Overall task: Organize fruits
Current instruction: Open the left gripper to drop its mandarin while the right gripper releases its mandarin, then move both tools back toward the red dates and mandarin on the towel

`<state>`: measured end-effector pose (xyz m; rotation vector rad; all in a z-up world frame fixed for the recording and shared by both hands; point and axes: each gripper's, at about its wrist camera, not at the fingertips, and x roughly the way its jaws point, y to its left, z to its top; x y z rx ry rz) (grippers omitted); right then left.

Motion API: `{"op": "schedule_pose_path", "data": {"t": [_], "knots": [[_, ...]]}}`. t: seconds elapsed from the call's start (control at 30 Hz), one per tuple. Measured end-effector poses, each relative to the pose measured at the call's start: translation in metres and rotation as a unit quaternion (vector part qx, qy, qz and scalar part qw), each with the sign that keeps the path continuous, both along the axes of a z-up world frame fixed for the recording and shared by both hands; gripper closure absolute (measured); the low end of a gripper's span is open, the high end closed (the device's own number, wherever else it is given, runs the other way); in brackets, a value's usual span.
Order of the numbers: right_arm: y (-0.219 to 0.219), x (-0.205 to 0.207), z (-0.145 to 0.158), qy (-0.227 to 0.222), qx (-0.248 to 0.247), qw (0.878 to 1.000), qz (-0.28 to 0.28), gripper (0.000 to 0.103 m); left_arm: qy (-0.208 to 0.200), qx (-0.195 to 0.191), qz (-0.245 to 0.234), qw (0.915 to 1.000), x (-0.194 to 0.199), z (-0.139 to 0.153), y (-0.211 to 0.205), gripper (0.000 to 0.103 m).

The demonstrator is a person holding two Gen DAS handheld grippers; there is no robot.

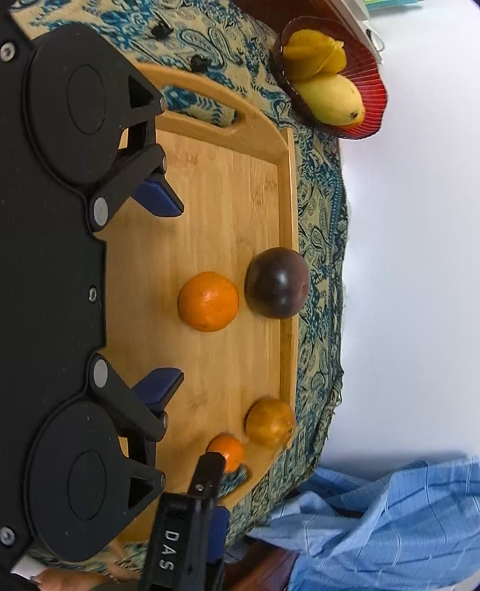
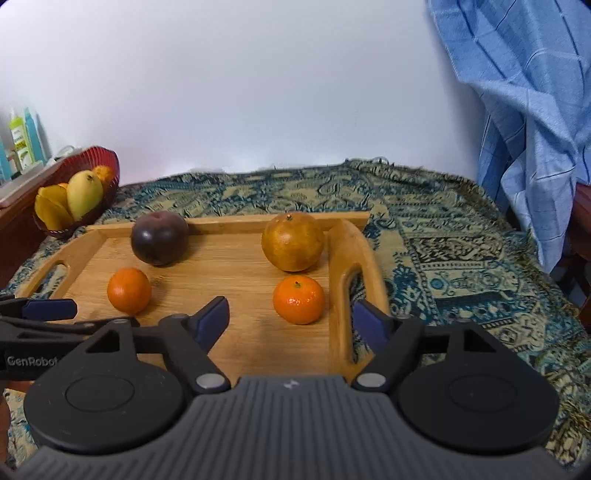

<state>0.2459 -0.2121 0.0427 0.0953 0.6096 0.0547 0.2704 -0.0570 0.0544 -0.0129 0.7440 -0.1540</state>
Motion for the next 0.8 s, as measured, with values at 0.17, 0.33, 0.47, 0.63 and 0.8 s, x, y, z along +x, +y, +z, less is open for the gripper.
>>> {"op": "schedule_pose_path", "data": {"t": [0.17, 0.33, 0.47, 0.63, 0.8], "knots": [[0.0, -0.034, 0.009, -0.031, -0.009, 0.999, 0.01, 0.013, -0.012, 0.001, -0.013, 0.9999, -0.032, 0.005, -0.001, 0.011], [0.003, -0.068, 0.009, -0.064, -0.049, 0.996, 0.034, 0.013, -0.024, -0.01, -0.024, 0.9994, -0.068, 0.007, 0.0, 0.009], [0.002, -0.095, 0.005, -0.077, -0.058, 0.995, 0.036, 0.013, -0.036, -0.016, -0.036, 0.9985, -0.101, 0.007, -0.003, 0.007], [0.0, -0.126, 0.0, -0.091, -0.049, 0.994, 0.037, 0.013, -0.05, -0.012, -0.048, 0.9975, -0.139, 0.003, -0.008, 0.004], [0.003, -0.153, -0.01, -0.094, -0.036, 0.994, 0.036, 0.013, -0.053, -0.015, -0.053, 0.9971, -0.169, -0.005, -0.01, 0.004]]}}
